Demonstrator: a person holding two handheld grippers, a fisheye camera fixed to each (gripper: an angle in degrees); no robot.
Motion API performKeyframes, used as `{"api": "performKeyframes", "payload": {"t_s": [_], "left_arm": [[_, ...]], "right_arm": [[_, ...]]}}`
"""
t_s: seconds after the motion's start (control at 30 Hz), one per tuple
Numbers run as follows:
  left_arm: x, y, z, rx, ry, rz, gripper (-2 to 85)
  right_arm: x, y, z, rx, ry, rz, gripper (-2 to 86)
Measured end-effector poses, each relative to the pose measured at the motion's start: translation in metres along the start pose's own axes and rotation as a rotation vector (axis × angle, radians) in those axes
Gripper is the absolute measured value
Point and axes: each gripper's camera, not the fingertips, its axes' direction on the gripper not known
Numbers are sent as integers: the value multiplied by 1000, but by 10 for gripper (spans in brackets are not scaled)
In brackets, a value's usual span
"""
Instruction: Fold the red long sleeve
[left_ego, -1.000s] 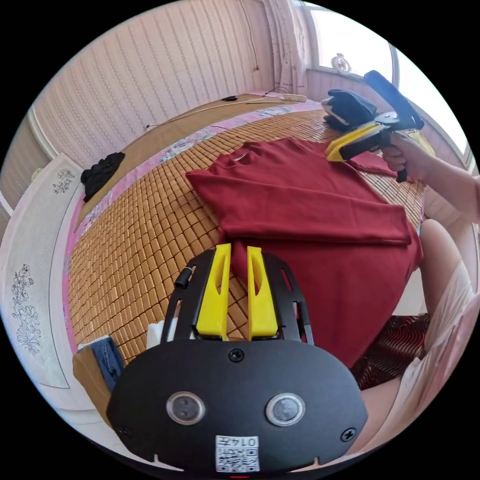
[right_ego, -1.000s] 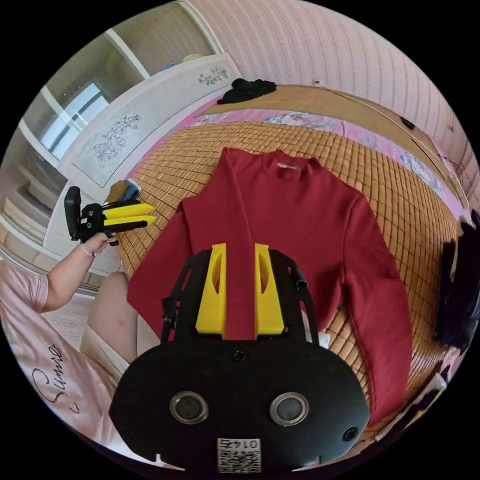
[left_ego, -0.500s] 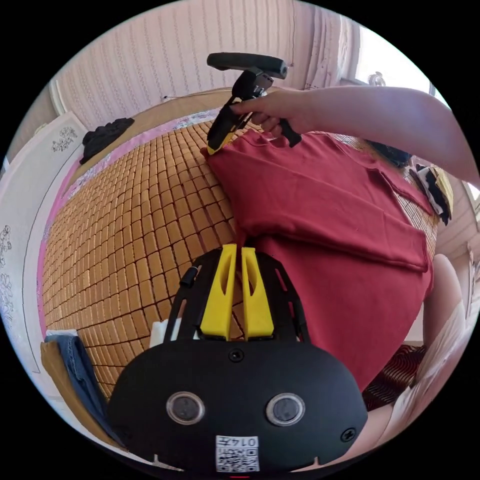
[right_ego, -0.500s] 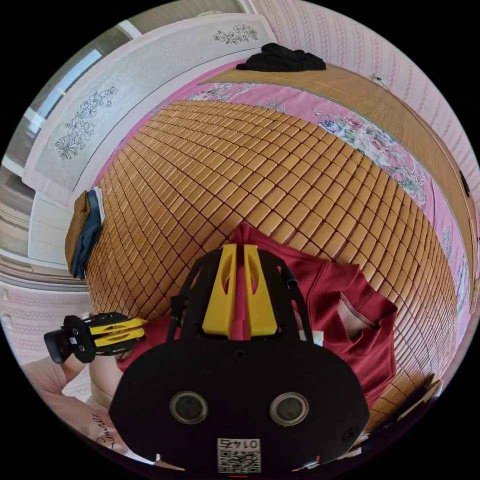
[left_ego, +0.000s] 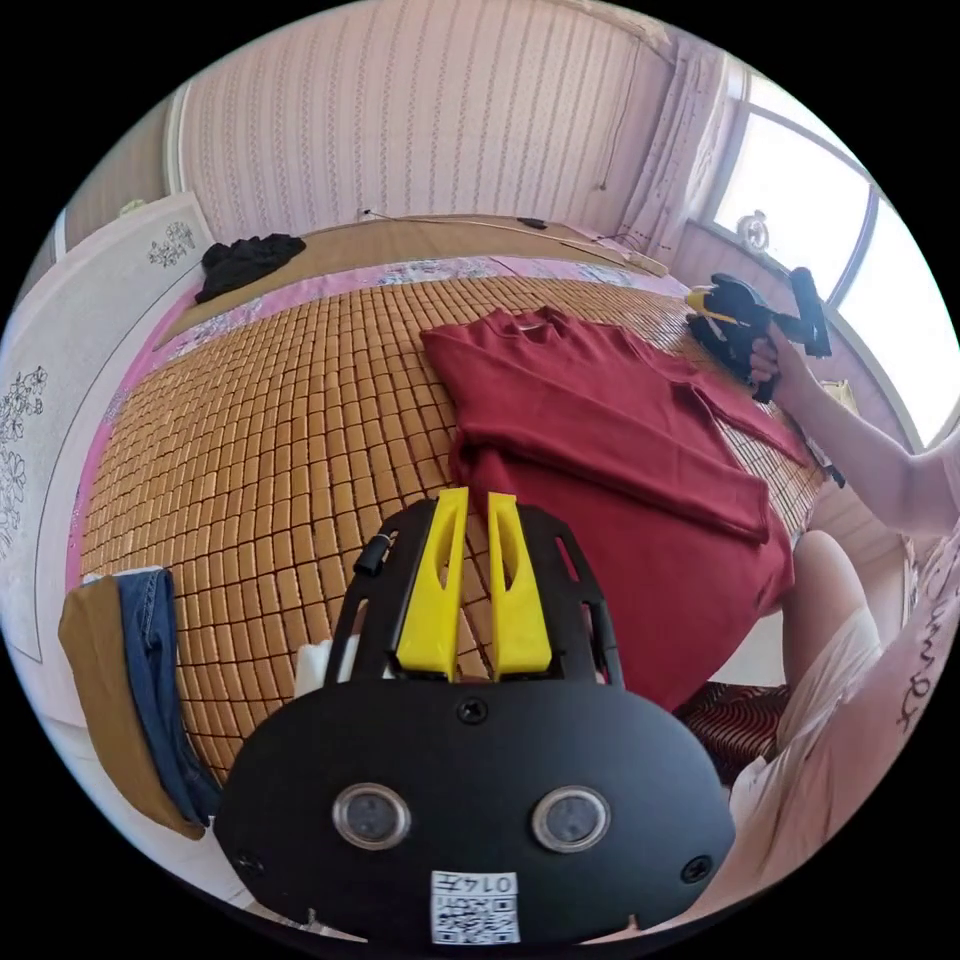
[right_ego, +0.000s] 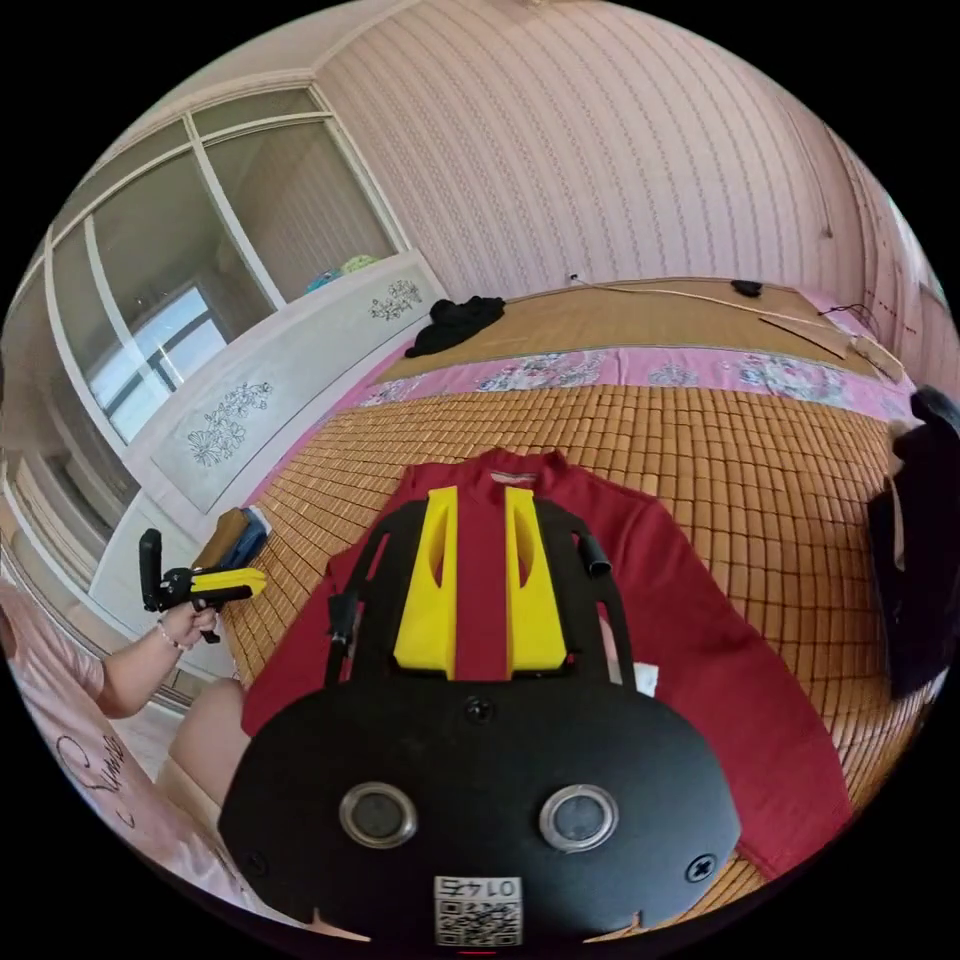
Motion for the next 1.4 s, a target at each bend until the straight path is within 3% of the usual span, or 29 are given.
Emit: {"api": "performKeyframes", "payload": {"t_s": [0.17, 0.33, 0.47, 0.53, 0.67, 0.87, 1.07, 1.4], "left_arm": [[81, -36, 4, -21, 103, 226, 58], [162, -104, 21, 2, 223, 383, 65], [233, -155, 57, -72, 374, 466, 77], [264, -169, 74, -101, 384, 501, 82], [326, -194, 108, -102, 386, 572, 86], [401, -233, 158, -174, 296, 657, 88], [458, -260, 206, -267, 277, 681, 91], [505, -257, 243, -369, 182, 709, 103]], "right_arm": [[62, 147, -75, -57, 444, 227, 104], [101, 216, -103, -52, 822, 540, 118], [119, 259, -104, -15, 986, 660, 157], [129, 274, -102, 1, 990, 713, 165], [156, 294, -97, 31, 791, 803, 148], [156, 312, -87, 32, 855, 785, 114], [171, 342, -97, 92, 785, 843, 81], [181, 370, -105, 138, 740, 804, 35]]}}
